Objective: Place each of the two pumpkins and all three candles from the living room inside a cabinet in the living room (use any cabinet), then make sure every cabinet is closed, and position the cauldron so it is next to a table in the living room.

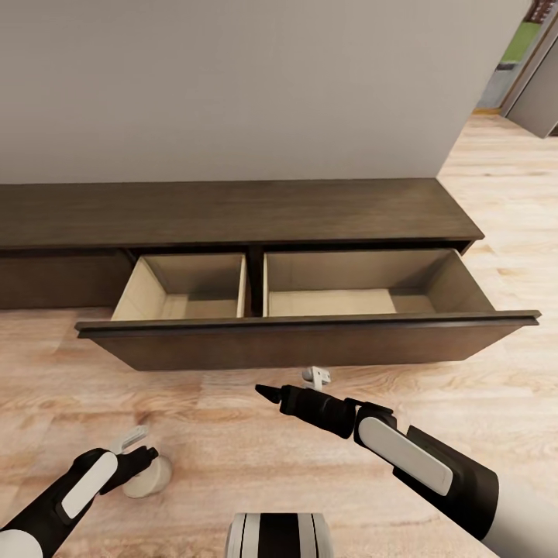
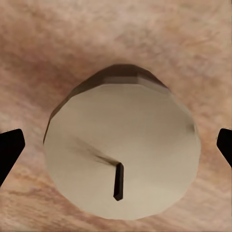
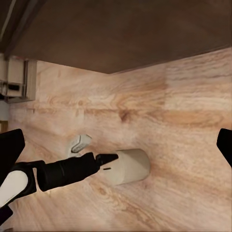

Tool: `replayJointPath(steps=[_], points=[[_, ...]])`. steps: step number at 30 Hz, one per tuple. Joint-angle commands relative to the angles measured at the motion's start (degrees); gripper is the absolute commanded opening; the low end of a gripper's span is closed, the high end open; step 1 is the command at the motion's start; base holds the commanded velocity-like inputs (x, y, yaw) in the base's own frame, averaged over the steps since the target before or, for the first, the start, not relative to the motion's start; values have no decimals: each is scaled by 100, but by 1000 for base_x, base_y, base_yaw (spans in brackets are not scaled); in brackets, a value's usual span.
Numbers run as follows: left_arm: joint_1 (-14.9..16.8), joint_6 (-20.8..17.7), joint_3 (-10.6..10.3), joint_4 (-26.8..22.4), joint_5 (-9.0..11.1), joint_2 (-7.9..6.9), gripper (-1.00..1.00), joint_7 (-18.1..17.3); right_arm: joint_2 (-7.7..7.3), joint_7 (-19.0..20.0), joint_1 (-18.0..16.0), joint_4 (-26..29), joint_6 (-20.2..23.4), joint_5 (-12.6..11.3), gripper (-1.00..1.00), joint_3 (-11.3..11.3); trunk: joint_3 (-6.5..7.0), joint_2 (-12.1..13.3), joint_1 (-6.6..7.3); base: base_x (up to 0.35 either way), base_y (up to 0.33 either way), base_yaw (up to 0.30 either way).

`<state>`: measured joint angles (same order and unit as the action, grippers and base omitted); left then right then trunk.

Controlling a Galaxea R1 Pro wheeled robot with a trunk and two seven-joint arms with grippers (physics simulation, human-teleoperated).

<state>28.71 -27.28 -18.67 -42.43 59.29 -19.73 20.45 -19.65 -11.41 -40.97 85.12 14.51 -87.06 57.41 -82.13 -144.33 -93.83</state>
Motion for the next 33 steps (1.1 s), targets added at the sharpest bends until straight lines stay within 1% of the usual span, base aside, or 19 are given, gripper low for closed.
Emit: replayJointPath(steps=[1,4,6,8,11,15,33], points=[[3,2,-31,-11,54,-5,100,56,-3,-19,-5,2,-2,-47,100,8,-27,-4,-1,0,0,0],[3,3,-31,-11,36,8,100,56,-3,7,-7,-10,-1,-47,100,7,-94,-8,-9,0,0,0],[3,3,-31,-16,20,43,100,54,-3,13,-7,-12,-1,-47,100,7,-94,-8,-9,0,0,0],[3,3,-35,-24,-46,91,100,53,-3,15,-8,-13,-1,-47,100,7,-94,-8,-9,0,0,0],[3,3,-32,-27,-122,117,100,55,-3,16,-8,-13,-1,-47,100,7,-94,-8,-9,0,0,0],[3,10,-31,-34,-150,130,100,53,-3,16,-6,-14,-1,-47,100,4,-182,-13,-19,0,0,0],[3,12,0,-37,-155,111,100,56,-3,8,-6,-40,-1,-55,100,7,-182,-13,-19,0,0,0]])
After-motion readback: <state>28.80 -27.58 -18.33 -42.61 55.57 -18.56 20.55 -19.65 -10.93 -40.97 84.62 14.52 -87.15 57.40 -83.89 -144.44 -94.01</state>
